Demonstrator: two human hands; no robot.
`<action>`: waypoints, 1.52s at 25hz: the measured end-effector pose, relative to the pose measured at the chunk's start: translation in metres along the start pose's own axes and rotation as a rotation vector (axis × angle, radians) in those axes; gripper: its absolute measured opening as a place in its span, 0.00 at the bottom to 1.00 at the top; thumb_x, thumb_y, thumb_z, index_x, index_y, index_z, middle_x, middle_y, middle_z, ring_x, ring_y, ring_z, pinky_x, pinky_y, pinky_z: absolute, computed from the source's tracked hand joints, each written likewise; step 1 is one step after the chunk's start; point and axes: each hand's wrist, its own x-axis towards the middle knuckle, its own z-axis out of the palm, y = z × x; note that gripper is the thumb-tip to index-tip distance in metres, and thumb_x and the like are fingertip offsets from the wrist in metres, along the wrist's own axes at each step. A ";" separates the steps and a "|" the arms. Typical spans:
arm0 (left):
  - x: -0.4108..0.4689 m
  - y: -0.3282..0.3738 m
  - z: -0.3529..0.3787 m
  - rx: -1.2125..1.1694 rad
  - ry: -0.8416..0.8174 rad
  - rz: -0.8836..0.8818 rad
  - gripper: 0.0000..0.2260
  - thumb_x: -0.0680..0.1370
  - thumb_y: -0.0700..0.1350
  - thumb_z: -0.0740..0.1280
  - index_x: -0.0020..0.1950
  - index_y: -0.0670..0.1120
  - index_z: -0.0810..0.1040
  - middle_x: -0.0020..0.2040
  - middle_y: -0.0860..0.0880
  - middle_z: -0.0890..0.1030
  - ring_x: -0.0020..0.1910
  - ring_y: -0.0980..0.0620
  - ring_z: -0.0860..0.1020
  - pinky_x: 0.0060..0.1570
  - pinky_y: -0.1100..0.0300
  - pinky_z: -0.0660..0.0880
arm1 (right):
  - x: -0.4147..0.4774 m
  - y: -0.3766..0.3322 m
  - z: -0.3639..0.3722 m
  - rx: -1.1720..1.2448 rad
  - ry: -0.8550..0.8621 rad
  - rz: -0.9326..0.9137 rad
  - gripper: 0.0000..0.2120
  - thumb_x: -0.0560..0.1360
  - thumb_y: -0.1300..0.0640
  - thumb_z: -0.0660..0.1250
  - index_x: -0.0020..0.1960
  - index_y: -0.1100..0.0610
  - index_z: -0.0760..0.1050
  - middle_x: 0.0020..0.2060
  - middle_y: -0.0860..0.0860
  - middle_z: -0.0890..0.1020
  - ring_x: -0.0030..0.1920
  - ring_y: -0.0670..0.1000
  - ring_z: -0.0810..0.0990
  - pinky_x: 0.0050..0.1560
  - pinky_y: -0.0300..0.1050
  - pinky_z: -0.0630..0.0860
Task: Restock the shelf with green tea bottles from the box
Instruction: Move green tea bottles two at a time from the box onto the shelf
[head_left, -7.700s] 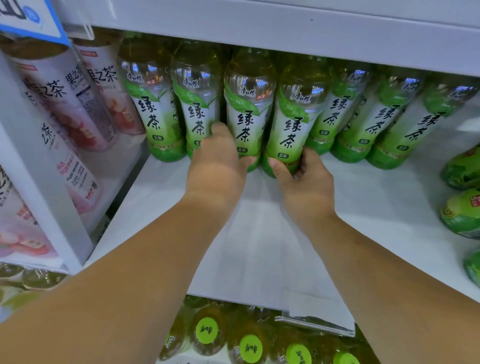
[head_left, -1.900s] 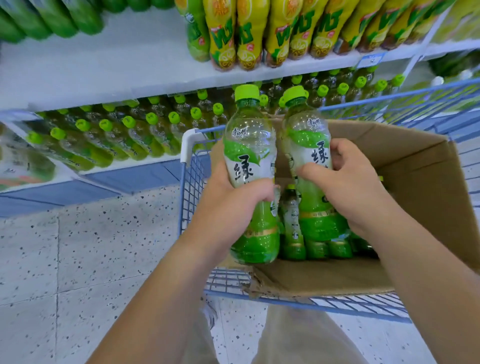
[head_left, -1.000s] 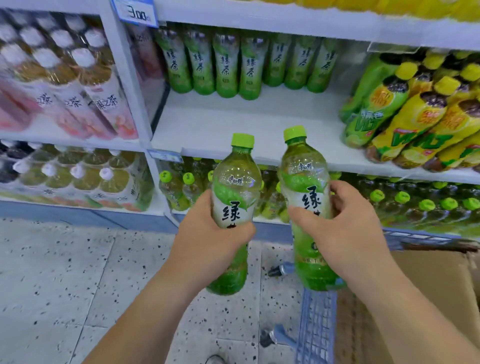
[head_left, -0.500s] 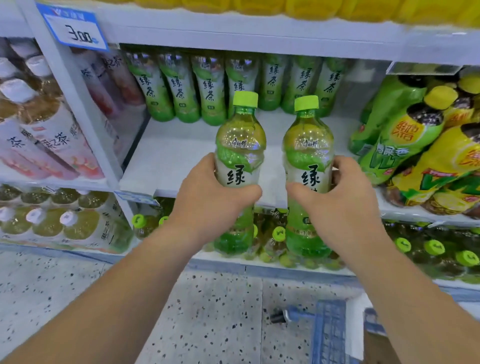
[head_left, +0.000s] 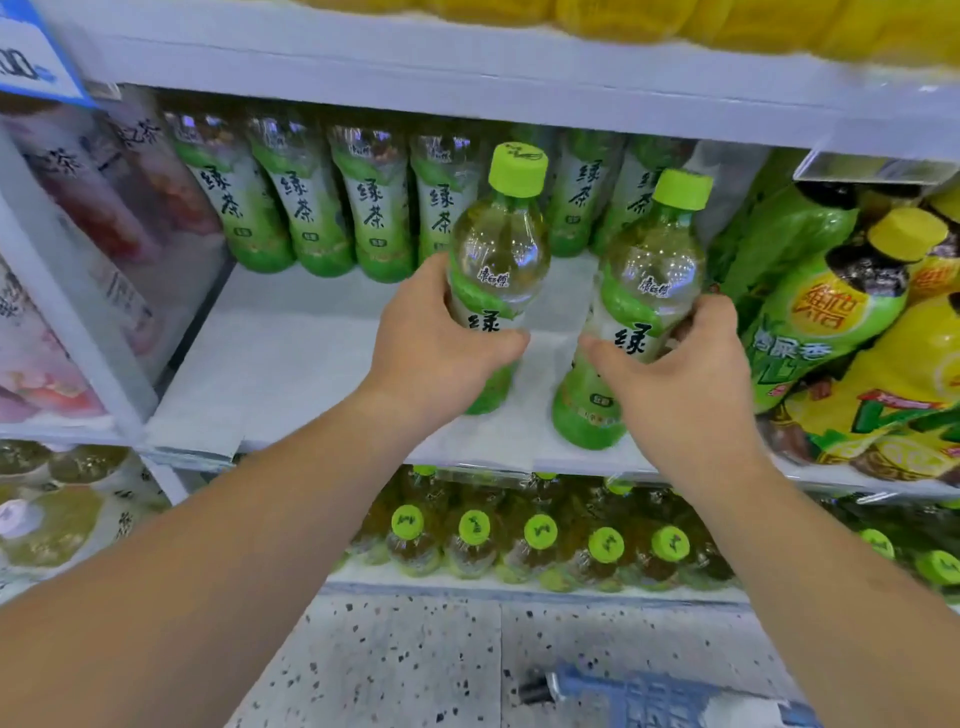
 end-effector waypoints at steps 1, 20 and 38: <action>0.001 -0.004 0.003 -0.010 -0.006 0.017 0.21 0.66 0.46 0.82 0.53 0.57 0.76 0.47 0.59 0.83 0.45 0.64 0.81 0.45 0.65 0.79 | -0.001 0.003 0.002 0.007 0.004 -0.029 0.27 0.68 0.48 0.80 0.54 0.52 0.65 0.41 0.41 0.74 0.38 0.28 0.74 0.32 0.23 0.67; 0.007 -0.062 0.010 0.168 0.025 0.094 0.21 0.69 0.47 0.81 0.56 0.57 0.76 0.51 0.60 0.80 0.52 0.60 0.80 0.54 0.60 0.79 | 0.001 0.060 0.027 -0.019 -0.190 -0.037 0.21 0.71 0.51 0.78 0.57 0.39 0.71 0.49 0.30 0.79 0.53 0.28 0.77 0.51 0.23 0.71; 0.089 -0.051 0.058 0.415 0.196 0.162 0.19 0.75 0.47 0.77 0.57 0.37 0.77 0.57 0.38 0.78 0.50 0.44 0.75 0.43 0.65 0.64 | 0.112 0.075 0.086 0.070 -0.115 -0.133 0.19 0.73 0.54 0.76 0.59 0.50 0.72 0.47 0.40 0.80 0.48 0.37 0.80 0.54 0.43 0.79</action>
